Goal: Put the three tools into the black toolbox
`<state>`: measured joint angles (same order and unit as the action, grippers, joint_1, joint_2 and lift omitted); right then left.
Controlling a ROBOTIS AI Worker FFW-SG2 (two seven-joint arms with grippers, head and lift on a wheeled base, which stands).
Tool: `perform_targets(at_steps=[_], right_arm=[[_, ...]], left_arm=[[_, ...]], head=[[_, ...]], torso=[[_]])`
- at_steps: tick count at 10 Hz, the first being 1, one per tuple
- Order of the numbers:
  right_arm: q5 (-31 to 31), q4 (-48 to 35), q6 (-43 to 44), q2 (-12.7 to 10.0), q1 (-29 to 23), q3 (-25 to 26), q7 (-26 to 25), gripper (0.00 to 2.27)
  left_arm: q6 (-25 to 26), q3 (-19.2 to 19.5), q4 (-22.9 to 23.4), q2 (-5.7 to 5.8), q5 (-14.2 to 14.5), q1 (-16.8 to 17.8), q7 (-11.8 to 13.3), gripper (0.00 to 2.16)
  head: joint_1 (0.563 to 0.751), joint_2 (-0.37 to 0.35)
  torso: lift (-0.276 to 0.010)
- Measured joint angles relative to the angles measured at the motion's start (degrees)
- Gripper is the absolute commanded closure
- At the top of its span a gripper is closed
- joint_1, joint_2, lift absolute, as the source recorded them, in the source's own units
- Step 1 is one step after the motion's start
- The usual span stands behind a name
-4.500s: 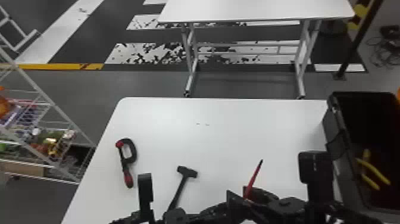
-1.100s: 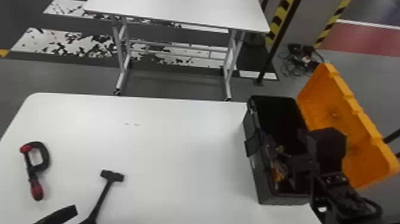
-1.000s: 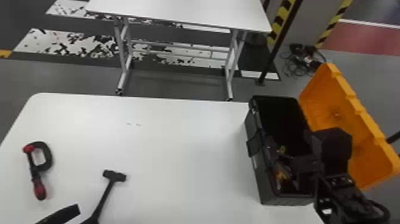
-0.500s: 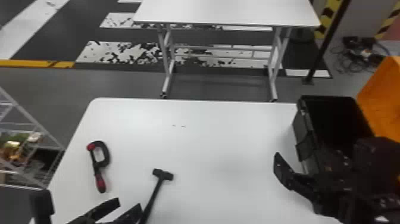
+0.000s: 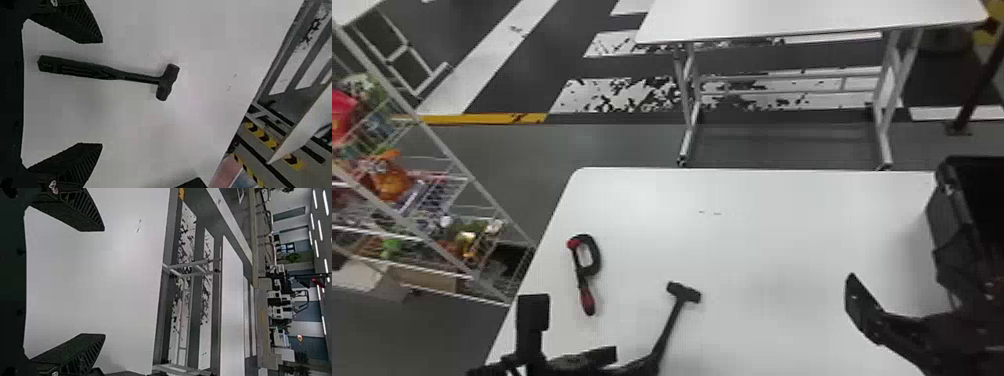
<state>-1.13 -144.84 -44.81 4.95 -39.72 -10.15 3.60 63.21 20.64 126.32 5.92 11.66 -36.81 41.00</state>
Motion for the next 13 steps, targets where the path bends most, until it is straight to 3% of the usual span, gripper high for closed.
perform_targets(at_steps=[1,3,7,10,12,13], right_arm=[[0.13,0.37,0.48,0.1,0.03,-0.01,0.0,0.04],[0.11,0.9,1.36,0.47,0.23,0.17,0.14,0.04],[-0.69,1.08,2.64,1.15,0.41,1.08,0.44,0.04],[-1.22,1.21,3.48,1.81,0.32,1.13,0.5,0.04],[-1.26,0.97,5.77,1.82,-0.77,1.39,0.61,0.04],[-1.52,0.85,6.63,1.82,-1.23,1.75,0.66,0.04]], left_arm=[[11.8,-2.43,4.84,0.17,-4.02,1.29,-1.53,0.06],[24.6,-5.91,10.24,0.85,-9.56,3.28,-4.14,0.06],[26.57,-8.44,11.06,2.64,-16.32,7.5,-4.82,0.06],[26.58,-16.96,9.45,5.27,-27.35,13.07,-0.22,0.06],[26.58,-22.68,6.46,5.89,-33.07,17.76,5.37,0.07],[26.58,-24.32,5.16,5.97,-34.35,18.91,7.18,0.07]], head=[[0.695,0.244],[0.695,0.244],[0.695,0.267],[0.695,0.244],[0.695,0.189],[0.695,0.163]], torso=[[-0.051],[-0.051],[-0.051],[-0.051],[-0.051],[-0.051]])
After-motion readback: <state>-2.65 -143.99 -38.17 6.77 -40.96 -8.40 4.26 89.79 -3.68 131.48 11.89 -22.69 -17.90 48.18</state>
